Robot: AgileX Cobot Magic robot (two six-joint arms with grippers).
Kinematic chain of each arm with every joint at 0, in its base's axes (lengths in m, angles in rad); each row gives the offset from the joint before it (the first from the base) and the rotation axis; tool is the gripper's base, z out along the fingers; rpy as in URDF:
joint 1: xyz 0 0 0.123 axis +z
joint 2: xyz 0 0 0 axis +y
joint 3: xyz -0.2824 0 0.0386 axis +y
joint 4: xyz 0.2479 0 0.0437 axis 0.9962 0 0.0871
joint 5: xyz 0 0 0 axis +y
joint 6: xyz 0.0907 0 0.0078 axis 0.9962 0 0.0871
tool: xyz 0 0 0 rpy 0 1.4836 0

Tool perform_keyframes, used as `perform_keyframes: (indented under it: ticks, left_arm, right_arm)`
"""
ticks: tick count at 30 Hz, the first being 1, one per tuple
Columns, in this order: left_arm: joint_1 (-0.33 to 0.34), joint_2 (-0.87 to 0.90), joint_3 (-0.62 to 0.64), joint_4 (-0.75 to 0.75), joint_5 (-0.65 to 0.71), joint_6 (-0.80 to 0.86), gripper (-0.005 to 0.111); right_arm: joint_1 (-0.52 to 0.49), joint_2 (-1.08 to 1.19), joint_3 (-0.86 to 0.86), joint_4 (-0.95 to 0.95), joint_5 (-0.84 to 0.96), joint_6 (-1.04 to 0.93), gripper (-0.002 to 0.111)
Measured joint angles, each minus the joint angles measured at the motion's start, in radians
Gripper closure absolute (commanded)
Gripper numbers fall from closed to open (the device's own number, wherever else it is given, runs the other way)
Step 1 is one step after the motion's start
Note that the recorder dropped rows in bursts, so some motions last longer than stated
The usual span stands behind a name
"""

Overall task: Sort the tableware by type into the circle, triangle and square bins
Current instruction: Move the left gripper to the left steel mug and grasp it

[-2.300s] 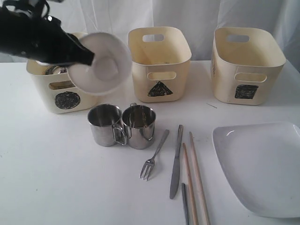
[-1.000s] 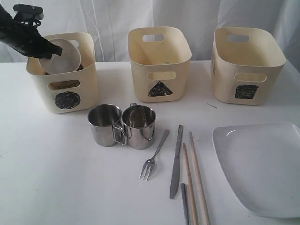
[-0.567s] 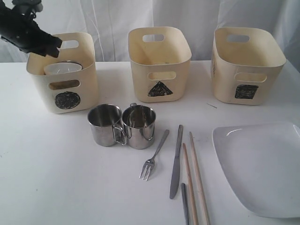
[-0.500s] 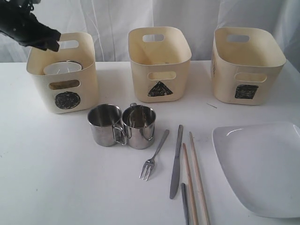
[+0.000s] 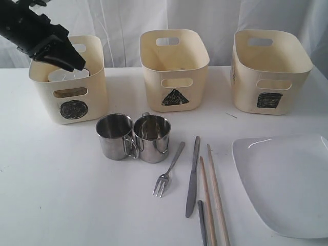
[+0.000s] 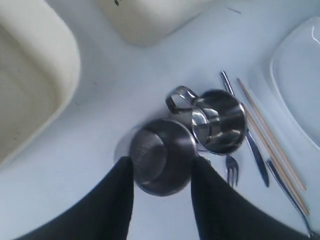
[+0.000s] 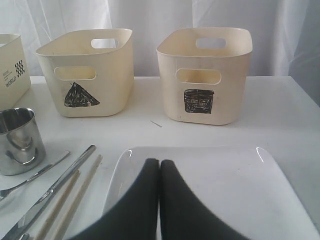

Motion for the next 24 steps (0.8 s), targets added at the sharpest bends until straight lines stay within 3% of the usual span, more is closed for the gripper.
perform_keyframes:
  ticks: [11,19,24]
  left_arm:
    - [-0.136,-0.104,0.243,0.053,-0.049,-0.007,0.064]
    - [-0.144,-0.104,0.325,0.141,-0.235,-0.045,0.063]
    - [-0.144,-0.088,0.333,0.144,-0.305,-0.048,0.051]
  right_arm:
    - [0.000,0.000,0.000,0.000,0.000,0.000,0.108]
    - [0.000,0.000,0.000,0.000,0.000,0.000,0.108]
    - [0.000,0.000,0.000,0.000,0.000,0.000,0.108]
